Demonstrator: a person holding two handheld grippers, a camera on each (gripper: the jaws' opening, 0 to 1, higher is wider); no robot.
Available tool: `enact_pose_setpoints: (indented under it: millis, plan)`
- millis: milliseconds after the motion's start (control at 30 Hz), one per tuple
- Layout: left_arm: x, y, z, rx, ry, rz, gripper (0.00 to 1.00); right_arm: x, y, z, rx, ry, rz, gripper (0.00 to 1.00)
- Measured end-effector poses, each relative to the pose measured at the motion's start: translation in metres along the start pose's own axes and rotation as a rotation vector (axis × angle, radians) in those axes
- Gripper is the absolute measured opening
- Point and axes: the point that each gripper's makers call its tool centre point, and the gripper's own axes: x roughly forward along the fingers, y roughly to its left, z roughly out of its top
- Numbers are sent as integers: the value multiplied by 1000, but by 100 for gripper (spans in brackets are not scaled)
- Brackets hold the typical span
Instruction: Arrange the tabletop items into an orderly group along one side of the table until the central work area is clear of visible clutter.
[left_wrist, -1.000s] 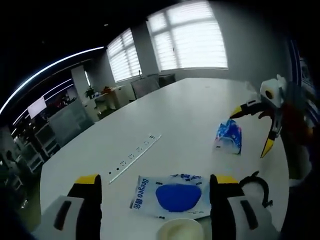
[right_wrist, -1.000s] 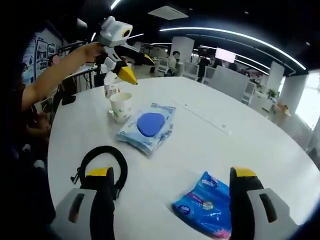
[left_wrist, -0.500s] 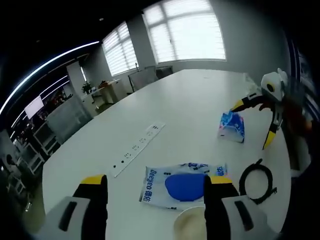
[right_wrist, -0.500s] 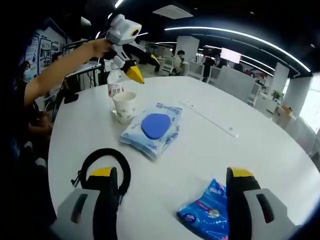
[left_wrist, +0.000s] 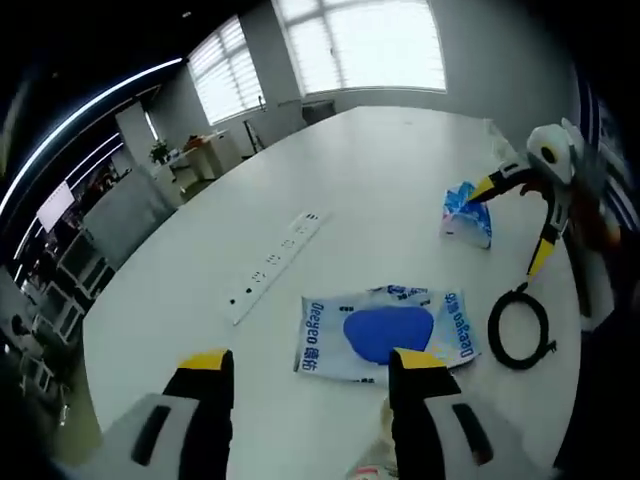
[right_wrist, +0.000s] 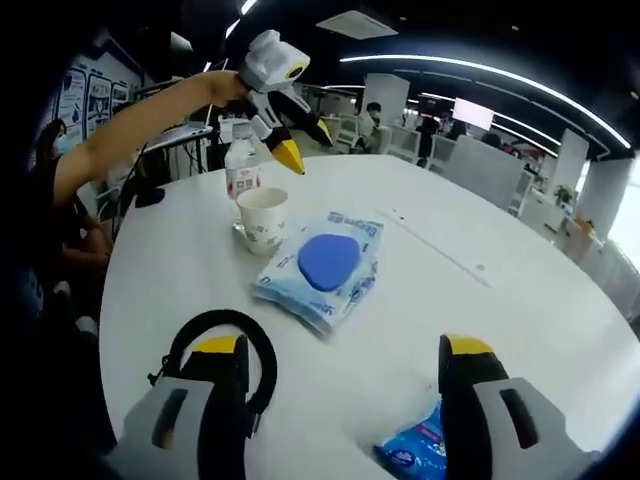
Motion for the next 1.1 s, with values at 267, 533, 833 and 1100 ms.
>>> enact_pose_setpoints:
  millis: [267,533,833,1100]
  plan:
    - [5,-1,-10,23,74,-45,55,6,21,14,-103,-36,56,59]
    - [11,-6,-16,40,126,-63,53,10,34,19,-151,-29,98,54]
    - [20,-2,-19,60,193,-52,51,18,43,17,-243,-8,154,50]
    - [35,3,-27,90,259,-55,48,27,53,17,-357,1,205,42]
